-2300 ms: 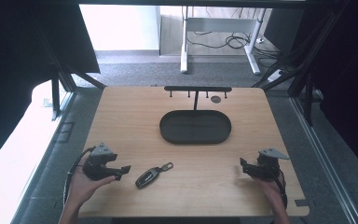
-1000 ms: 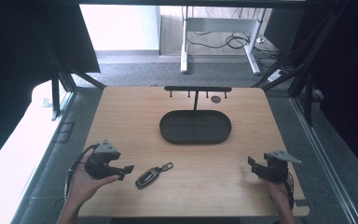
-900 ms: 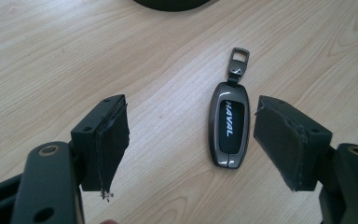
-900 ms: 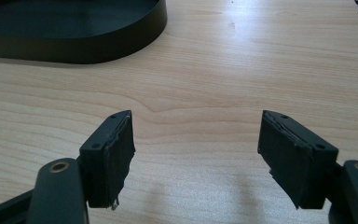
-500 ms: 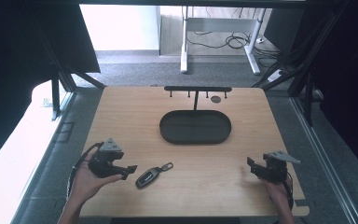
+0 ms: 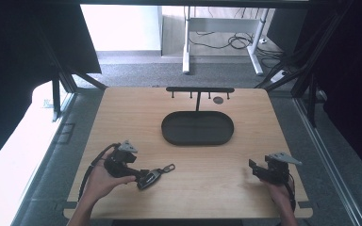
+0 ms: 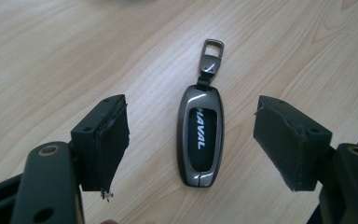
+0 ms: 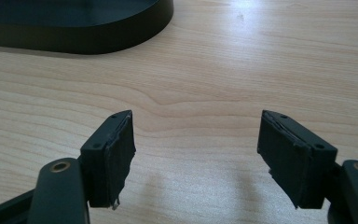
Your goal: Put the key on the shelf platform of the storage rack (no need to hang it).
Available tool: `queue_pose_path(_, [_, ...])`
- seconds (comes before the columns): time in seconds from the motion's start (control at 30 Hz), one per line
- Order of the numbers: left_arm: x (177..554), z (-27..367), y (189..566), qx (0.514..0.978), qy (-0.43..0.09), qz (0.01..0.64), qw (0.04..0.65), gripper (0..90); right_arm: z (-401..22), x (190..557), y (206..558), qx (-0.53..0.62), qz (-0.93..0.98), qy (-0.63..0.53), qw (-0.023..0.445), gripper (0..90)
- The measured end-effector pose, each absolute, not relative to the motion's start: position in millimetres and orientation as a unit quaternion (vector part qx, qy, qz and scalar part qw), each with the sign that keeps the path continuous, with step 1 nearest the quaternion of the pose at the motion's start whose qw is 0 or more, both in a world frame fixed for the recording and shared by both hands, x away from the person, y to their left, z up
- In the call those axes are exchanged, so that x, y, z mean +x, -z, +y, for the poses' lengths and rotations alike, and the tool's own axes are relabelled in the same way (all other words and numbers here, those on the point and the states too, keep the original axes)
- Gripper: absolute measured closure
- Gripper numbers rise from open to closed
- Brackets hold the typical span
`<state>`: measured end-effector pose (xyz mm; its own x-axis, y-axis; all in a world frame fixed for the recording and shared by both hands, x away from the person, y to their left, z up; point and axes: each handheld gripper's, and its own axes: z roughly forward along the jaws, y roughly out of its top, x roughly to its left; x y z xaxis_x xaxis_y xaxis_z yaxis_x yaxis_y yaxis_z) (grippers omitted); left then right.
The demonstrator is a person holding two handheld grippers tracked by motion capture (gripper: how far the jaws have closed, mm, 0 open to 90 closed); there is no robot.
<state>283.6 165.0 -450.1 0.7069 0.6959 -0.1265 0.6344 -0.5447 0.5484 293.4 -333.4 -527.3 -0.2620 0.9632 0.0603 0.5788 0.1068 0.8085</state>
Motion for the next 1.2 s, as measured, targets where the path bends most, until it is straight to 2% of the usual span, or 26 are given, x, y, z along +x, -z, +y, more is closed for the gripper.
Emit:
queue_pose_path(0.43, [295, 143, 476, 0.894, -0.027, 0.376, 0.244, 27.5, -330, 294, 530, 0.549, 0.705, -0.370, 0.254, 27.8])
queue_pose_path(0.67, [299, 133, 486, 0.904, -0.001, 0.365, 0.221, 31.4, -330, 295, 530, 0.554, 0.703, -0.366, 0.253, 27.6])
queue_pose_path(1.2, [303, 124, 502, 0.914, -0.008, 0.360, 0.186, 35.1, -331, 295, 531, 0.554, 0.706, -0.361, 0.253, 27.6])
